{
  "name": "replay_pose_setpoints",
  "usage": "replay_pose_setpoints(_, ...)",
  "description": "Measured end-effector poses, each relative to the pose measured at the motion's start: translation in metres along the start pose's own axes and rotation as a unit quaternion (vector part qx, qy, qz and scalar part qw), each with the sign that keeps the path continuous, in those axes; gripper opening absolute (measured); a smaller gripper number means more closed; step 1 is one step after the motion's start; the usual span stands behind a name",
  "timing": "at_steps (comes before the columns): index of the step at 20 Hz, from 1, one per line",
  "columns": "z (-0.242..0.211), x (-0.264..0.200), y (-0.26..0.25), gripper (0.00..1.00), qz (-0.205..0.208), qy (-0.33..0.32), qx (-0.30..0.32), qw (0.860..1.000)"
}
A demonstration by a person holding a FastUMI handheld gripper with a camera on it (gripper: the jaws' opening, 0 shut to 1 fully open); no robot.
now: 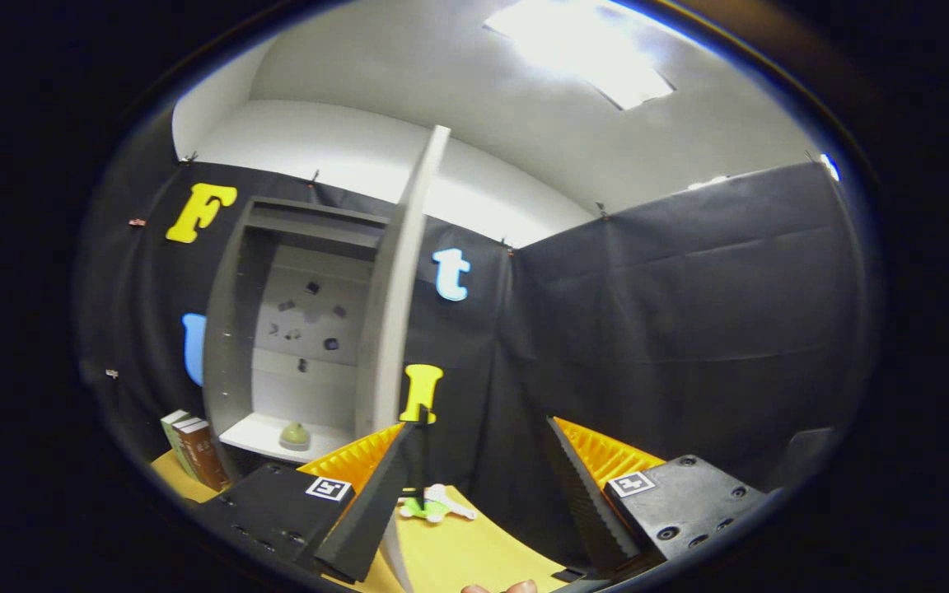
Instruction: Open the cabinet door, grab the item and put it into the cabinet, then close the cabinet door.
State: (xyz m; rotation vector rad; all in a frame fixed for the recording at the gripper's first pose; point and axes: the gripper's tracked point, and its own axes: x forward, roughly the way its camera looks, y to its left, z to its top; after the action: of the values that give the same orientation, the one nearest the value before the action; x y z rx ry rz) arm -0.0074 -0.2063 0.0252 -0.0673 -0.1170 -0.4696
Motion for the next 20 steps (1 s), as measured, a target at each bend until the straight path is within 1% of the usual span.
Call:
replay_pose_setpoints(2,-0.024,0.024,-0.027,0.97,-0.043,0.027,0.01,0.999)
replay_pose_setpoints(4,-0.037,0.048,-0.041,0.97,-0.055,0.041,0.016,0.998)
replay_pose_setpoints(6,-0.053,0.065,-0.035,0.97,-0.038,0.056,0.008,0.998)
replay_pose_setpoints(7,-0.057,0.07,-0.026,0.97,-0.025,0.064,0.016,0.997)
replay_pose_setpoints(9,-0.058,0.072,-0.004,0.98,0.008,0.075,0.04,0.996)
replay_pose_setpoints(11,-0.058,0.072,0.027,0.98,0.049,0.073,0.034,0.995)
replay_pose_setpoints(12,-0.057,0.072,0.033,0.98,0.053,0.068,0.023,0.996)
replay_pose_setpoints(13,-0.053,0.074,0.029,0.96,0.056,0.062,0.011,0.996)
replay_pose_setpoints(17,-0.058,0.069,0.039,0.95,0.067,0.083,0.049,0.993)
replay_pose_setpoints(20,-0.058,0.065,0.05,0.95,0.067,0.078,0.051,0.993)
